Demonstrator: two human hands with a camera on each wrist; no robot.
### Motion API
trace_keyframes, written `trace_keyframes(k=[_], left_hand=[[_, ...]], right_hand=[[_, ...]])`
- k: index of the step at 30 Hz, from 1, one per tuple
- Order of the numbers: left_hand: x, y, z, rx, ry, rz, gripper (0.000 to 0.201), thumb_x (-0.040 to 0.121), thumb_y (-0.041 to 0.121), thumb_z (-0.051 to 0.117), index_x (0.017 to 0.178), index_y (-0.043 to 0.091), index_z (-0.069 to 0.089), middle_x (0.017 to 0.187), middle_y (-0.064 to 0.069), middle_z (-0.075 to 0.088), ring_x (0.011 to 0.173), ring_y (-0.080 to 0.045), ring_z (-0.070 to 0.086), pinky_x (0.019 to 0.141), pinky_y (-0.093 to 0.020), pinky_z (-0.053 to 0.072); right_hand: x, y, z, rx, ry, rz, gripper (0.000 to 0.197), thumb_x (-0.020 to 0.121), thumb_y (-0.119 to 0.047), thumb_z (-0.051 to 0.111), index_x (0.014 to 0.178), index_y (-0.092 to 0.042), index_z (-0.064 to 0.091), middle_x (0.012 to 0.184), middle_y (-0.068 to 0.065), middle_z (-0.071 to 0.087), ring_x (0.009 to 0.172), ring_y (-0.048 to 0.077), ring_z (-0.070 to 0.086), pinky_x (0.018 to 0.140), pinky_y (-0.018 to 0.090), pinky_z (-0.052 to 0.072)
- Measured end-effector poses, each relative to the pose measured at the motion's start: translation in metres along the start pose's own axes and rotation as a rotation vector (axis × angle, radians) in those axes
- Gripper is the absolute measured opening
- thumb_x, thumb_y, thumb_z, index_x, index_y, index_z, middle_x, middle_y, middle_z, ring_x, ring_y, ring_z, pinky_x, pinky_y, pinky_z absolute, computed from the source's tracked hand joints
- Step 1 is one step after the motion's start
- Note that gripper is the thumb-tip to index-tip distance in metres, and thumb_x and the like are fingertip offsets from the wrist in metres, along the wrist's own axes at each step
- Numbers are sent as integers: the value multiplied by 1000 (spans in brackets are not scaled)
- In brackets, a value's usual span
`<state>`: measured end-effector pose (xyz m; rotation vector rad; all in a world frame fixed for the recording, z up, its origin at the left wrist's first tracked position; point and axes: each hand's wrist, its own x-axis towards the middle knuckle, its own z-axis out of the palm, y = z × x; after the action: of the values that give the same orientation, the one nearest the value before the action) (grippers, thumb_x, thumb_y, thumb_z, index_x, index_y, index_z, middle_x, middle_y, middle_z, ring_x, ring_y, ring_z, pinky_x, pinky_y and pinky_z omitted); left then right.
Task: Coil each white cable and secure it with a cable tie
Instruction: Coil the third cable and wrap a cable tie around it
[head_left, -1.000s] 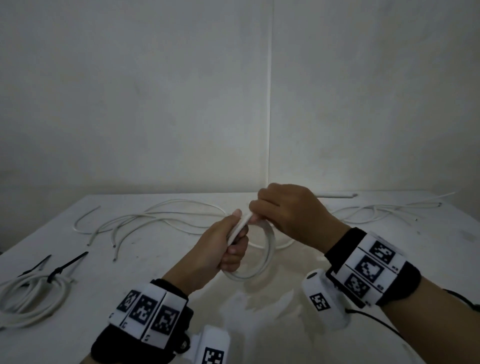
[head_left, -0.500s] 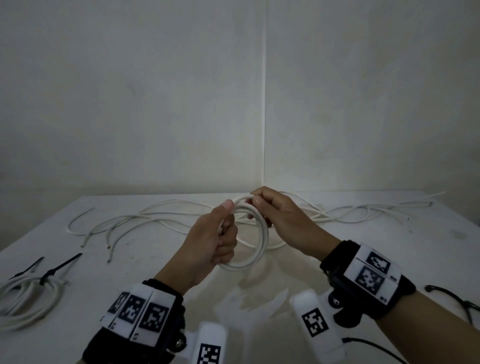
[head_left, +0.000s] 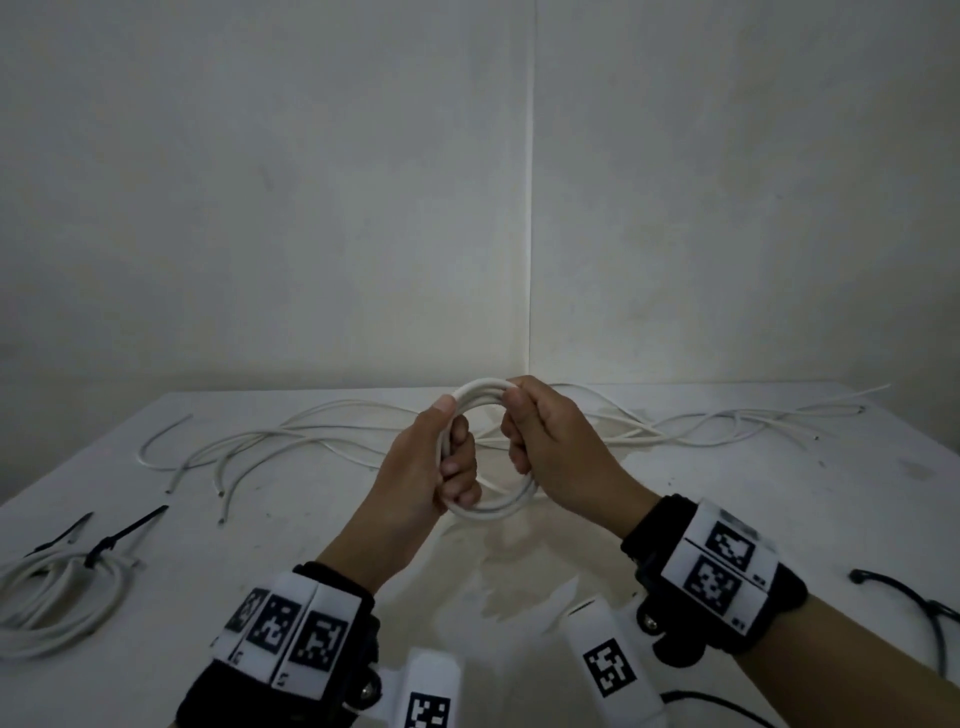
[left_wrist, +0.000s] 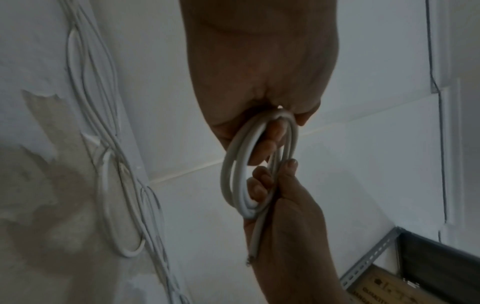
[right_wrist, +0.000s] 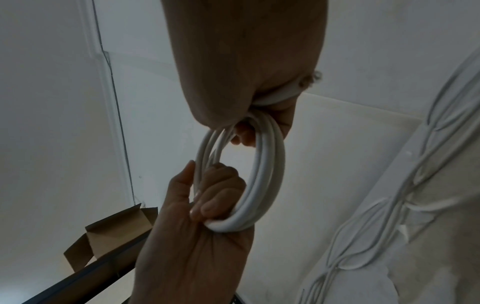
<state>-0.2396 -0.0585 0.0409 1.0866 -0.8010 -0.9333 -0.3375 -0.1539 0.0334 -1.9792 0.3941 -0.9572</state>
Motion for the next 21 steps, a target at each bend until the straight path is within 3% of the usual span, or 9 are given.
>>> trace_keyframes(k=[3,7,10,14,21], left_hand=[[-1,2,-1,12,-2,9,38,97,31,29,65,12,38,43,6,27,34,-6,23,38,-18,29],[-2,4,1,-29,11,3,38,97,32,30,65,12,37,41,7,25,31,-5,20,35,-14,24],[-2,7,0,9,8,2,39,97,32,31,64,13,35,40,7,24,30,-5,20,34,-13,22],[-5,7,-1,139,-37,-32,40,96,36,34,63,14,34,42,5,25,32,-6,20,35,-17,20],[-6,9,2,180,-126,-110,44,97,40,28,63,14,37,41,6,25,33,-5,18,34,-16,20]], right_hand=[[1,-4,-2,28,-28,-11,23,99,-21,34,82,-25,50,62,-2,41,46,9,41,46,19,34],[1,-7,-2,114,-26,13,24,99,-19,34,85,-15,53,59,0,40,42,6,40,45,17,35],[4,-9,-7,99,-25,13,25,99,-21,36,84,-14,56,60,0,52,43,10,51,46,20,40],[12,-9,-19,-36,1,-23,25,97,-14,41,77,-17,57,76,-6,62,56,8,58,49,20,48],[22,-18,-41,-14,85,82,31,96,-8,41,69,-13,54,63,5,62,47,12,60,49,22,50]])
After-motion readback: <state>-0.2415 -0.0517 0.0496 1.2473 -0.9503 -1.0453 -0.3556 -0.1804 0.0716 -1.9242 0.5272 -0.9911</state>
